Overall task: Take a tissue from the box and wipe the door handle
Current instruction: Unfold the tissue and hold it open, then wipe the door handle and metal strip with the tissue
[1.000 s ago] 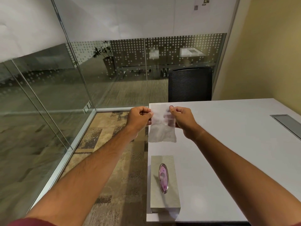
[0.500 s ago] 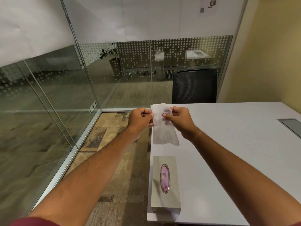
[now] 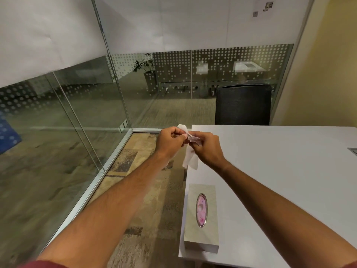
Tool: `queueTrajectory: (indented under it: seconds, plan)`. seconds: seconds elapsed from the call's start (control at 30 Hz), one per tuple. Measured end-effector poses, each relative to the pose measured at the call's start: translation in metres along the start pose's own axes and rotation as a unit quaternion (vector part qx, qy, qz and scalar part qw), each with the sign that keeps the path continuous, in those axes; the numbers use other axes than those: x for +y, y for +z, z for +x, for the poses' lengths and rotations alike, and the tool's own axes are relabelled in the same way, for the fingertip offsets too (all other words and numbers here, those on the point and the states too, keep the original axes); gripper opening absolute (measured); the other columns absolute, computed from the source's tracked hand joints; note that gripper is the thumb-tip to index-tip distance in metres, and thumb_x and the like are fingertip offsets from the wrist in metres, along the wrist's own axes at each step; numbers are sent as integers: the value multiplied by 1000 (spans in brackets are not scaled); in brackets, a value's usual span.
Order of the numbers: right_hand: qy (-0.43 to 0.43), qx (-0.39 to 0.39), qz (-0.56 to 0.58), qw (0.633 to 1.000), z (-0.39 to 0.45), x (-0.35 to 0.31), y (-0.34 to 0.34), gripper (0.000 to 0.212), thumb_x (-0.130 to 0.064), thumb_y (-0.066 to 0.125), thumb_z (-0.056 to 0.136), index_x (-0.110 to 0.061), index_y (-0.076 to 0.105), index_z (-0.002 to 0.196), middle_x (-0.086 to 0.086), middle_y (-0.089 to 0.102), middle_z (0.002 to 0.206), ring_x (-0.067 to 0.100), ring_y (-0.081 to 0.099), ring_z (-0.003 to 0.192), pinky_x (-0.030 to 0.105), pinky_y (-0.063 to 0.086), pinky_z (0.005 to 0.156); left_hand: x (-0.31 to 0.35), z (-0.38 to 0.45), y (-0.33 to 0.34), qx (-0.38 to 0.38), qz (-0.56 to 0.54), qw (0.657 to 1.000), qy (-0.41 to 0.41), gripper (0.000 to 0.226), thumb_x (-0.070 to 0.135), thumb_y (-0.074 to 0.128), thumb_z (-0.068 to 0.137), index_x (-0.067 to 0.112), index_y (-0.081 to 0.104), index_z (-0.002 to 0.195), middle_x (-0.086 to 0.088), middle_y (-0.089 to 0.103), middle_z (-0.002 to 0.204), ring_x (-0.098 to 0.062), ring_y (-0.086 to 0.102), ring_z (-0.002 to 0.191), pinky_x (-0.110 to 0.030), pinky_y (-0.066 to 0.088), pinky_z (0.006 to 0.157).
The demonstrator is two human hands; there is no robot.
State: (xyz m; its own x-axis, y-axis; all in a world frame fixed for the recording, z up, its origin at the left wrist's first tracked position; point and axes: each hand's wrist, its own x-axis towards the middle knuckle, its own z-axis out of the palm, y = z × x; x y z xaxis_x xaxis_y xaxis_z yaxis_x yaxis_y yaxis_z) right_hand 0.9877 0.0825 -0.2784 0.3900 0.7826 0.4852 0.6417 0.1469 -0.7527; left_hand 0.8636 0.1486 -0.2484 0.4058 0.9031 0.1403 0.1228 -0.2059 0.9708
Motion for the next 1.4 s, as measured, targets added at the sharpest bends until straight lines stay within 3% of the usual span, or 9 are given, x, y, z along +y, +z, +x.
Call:
queueTrajectory:
  seconds: [0.1,0.17,0.33,0.4,0.57,0.67,0.9,1.23,1.4]
  plan:
    - [-25,15,-35,999,-5,-8,9,29,-7,69,88,-8,69,116,9,71,112,20,67,101,26,52,89,-7,-14,-21,47,213,971,97,3,14,68,86,16,67,88,-3,70,85,-21,67,82,-38,59,77]
    - [-73,19,-88,993,-8,-16,15,28,-7,69,88,-8,69,116,12,71,113,25,68,101,34,53,91,-13,-24,-40,63,325,935,127,21,20,66,85,12,65,105,-5,68,101,-23,63,93,-39,56,84]
    - [-223,-8,-224,949,-10,-41,45,39,1,71,85,-6,66,122,19,67,118,34,69,98,40,57,83,-24,-46,-94,87,527,834,135,61,39,47,83,8,44,136,-15,53,133,-32,51,121,-45,39,105]
    - [-264,-17,-247,932,-11,-52,63,45,5,72,81,-3,63,124,22,65,122,35,67,99,39,58,80,-30,-54,-118,98,575,806,104,73,44,46,88,7,30,148,-20,36,153,-35,35,140,-48,26,119]
    - [-345,-42,-245,905,-11,-94,115,41,3,65,84,0,60,125,22,62,125,36,64,105,40,58,75,-42,-82,-185,142,601,783,69,86,50,44,94,8,6,158,-20,7,165,-33,8,154,-46,6,126]
    - [-379,-61,-223,896,-15,-124,151,38,0,63,85,-2,61,123,19,62,124,35,65,101,39,58,62,-47,-101,-228,170,599,781,47,86,52,42,95,7,5,159,-20,5,166,-31,6,155,-46,5,126]
    - [-458,-94,-180,865,-42,-207,247,47,9,64,78,3,60,125,21,62,123,38,65,98,43,57,53,-58,-161,-341,238,613,754,-2,89,60,27,90,7,7,159,-20,4,166,-30,3,155,-46,4,126]
    - [-504,-101,-80,854,-107,-335,388,40,6,65,81,5,63,121,22,65,118,34,63,110,39,57,84,-73,-260,-508,312,664,677,-63,92,64,24,90,10,-3,159,-19,-9,166,-31,-8,155,-47,1,126]
    - [-525,-112,-42,843,-135,-388,444,42,1,65,82,2,62,123,20,65,118,33,64,108,37,57,76,-78,-302,-568,343,675,647,-97,92,65,24,91,10,-6,159,-20,-10,166,-31,-10,155,-46,-2,126]
